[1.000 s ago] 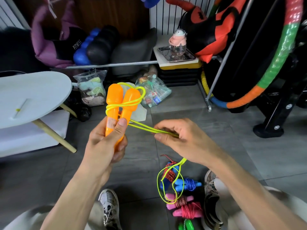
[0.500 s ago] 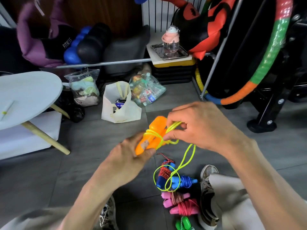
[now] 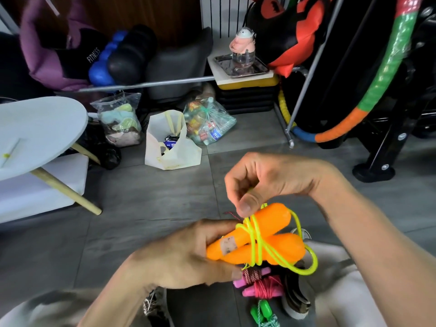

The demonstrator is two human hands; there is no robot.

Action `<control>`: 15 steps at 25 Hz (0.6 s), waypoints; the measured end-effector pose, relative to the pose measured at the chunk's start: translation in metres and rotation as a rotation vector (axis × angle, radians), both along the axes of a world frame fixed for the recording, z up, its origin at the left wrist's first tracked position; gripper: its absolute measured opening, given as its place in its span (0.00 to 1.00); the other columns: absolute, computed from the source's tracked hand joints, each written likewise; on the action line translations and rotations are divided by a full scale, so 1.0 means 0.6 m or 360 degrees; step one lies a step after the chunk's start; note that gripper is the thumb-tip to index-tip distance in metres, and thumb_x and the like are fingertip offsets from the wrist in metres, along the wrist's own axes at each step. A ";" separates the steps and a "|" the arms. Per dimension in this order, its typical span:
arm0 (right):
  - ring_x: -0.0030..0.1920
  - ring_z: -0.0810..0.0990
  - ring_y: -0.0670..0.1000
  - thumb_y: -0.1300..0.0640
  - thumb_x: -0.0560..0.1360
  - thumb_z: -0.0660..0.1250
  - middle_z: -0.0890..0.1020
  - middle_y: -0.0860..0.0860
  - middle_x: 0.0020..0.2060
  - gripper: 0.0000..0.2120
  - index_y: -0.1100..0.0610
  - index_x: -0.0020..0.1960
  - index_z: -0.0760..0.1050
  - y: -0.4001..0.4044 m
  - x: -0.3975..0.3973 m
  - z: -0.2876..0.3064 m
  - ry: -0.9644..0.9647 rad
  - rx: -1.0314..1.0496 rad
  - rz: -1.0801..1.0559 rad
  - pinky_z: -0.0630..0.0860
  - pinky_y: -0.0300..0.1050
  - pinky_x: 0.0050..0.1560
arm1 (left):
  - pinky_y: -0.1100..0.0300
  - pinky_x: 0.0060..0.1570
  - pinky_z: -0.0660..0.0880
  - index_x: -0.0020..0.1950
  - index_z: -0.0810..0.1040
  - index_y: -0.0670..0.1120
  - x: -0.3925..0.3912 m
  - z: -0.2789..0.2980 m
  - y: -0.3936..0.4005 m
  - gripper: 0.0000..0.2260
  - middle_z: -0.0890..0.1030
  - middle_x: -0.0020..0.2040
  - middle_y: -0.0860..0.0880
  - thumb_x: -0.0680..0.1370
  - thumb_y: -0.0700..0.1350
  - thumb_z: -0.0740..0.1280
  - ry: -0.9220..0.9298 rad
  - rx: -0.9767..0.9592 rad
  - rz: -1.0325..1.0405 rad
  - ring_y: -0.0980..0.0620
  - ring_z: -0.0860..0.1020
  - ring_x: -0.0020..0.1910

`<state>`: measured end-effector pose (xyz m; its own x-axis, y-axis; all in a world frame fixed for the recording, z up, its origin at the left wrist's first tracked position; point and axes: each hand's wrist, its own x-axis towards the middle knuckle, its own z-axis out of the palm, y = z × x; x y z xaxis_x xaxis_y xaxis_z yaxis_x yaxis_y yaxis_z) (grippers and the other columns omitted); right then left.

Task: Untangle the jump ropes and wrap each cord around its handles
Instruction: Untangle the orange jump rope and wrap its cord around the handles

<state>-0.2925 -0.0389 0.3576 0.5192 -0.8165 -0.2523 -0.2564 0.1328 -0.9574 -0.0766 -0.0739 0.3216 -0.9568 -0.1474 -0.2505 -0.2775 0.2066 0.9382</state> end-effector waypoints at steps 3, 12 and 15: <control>0.27 0.75 0.38 0.69 0.75 0.60 0.79 0.43 0.27 0.04 0.63 0.43 0.71 0.001 0.012 -0.006 -0.0446 0.0080 -0.0129 0.70 0.29 0.30 | 0.67 0.29 0.70 0.57 0.79 0.48 0.007 0.003 0.005 0.13 0.77 0.35 0.58 0.74 0.37 0.72 0.0225 0.0321 0.0130 0.60 0.72 0.30; 0.23 0.63 0.43 0.65 0.78 0.61 0.69 0.45 0.21 0.20 0.52 0.29 0.72 -0.018 0.074 -0.079 -0.0168 -0.0106 -0.1090 0.56 0.40 0.28 | 0.67 0.22 0.59 0.40 0.77 0.40 0.018 -0.004 -0.027 0.15 0.71 0.28 0.44 0.68 0.51 0.73 0.0350 0.0361 0.0994 0.54 0.62 0.22; 0.27 0.69 0.45 0.60 0.78 0.59 0.74 0.45 0.24 0.15 0.57 0.34 0.72 -0.015 0.093 -0.082 0.0250 -0.0284 -0.1108 0.68 0.45 0.32 | 0.67 0.21 0.59 0.46 0.75 0.28 0.015 -0.013 -0.036 0.23 0.72 0.29 0.43 0.70 0.49 0.73 0.0270 0.0227 0.1243 0.53 0.62 0.22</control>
